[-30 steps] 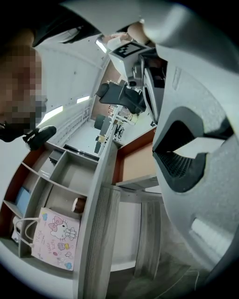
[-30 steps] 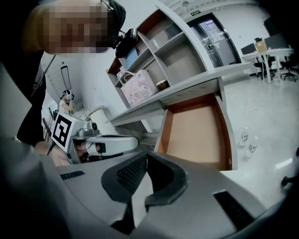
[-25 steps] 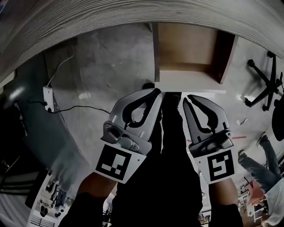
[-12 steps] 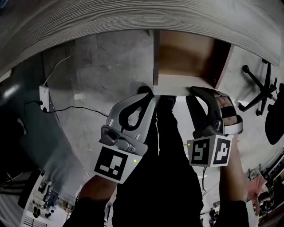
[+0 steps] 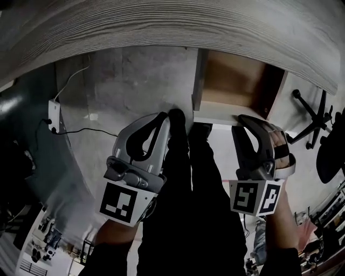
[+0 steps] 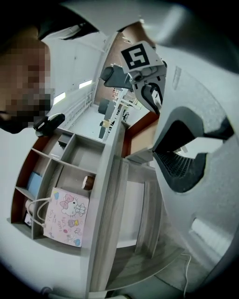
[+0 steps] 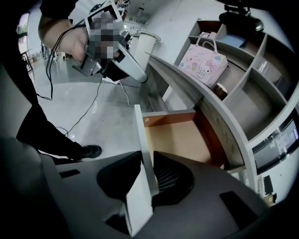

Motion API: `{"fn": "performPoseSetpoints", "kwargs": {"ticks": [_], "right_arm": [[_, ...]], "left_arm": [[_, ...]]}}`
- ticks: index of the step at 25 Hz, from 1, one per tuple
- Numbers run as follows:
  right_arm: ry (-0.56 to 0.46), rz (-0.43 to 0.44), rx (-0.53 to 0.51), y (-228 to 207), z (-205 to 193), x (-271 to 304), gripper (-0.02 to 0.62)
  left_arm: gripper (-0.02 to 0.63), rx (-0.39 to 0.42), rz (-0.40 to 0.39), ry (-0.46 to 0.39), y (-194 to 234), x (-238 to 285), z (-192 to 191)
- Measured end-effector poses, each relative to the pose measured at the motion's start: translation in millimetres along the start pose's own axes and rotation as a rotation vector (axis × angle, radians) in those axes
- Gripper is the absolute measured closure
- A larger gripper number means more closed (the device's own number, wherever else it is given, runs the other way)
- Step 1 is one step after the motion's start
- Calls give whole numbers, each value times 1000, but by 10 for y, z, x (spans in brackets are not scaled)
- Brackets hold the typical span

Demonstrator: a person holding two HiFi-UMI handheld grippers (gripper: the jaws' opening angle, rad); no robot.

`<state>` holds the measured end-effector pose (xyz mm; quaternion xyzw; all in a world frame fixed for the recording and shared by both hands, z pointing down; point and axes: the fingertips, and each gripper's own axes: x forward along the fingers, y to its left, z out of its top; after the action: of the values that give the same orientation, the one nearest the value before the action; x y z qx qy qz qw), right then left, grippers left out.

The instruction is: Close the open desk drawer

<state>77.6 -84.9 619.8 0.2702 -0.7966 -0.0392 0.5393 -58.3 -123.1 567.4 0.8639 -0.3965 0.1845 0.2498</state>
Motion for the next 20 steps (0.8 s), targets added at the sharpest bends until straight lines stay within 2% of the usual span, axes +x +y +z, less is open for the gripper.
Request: {"fn": "performPoseSetpoints", "kwargs": {"ticks": [4, 8, 13, 20], "right_arm": [[-20, 4, 14, -131, 148, -100, 500], [-23, -4, 18, -194, 192, -156, 499], [-32, -46, 49, -378, 261, -182, 491], [-35, -134, 97, -697, 209, -117, 484]], "left_arm": [[599, 12, 5, -12, 10, -32, 109], [598, 18, -39, -15, -140, -11, 161], [598, 26, -101, 13, -316, 45, 146], [598, 36, -123, 30, -368, 141, 141]]}}
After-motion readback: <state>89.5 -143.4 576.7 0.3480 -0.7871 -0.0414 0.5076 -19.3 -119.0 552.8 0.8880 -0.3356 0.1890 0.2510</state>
